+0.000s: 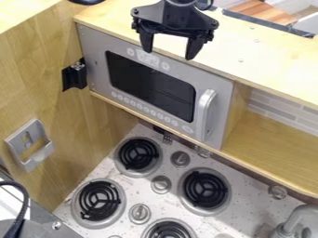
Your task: Open microwave
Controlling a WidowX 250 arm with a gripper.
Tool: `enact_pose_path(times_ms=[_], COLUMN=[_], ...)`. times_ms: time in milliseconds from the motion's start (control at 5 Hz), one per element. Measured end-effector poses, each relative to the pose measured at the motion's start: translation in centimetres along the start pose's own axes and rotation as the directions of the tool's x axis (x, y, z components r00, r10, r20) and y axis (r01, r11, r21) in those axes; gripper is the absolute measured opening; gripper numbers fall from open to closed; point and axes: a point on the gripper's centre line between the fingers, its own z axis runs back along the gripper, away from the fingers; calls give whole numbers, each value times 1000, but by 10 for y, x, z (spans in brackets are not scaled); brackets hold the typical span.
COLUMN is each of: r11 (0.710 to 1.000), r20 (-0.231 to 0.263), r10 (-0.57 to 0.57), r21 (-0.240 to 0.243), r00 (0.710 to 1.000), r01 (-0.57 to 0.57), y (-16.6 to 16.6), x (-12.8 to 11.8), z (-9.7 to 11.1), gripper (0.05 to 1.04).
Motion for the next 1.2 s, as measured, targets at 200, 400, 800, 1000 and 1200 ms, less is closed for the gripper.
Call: enact_pose_path(times_ms=[200,400,800,1000,1200], r11=[1000,999,988,980,967], r20=[-27,-81,-132,-142,-118], r10=[-3,-26,-101,-145,-197], r21=[9,-35,-130,-154,-186], r00=[1000,996,986,979,973], r01=[4,23,84,123,173], y=[0,-6,-23,-29,-41], x=[-6,-25,-50,-55,-59], z=[-7,-26,-45,-50,-49], gripper=[998,998,998,998,998])
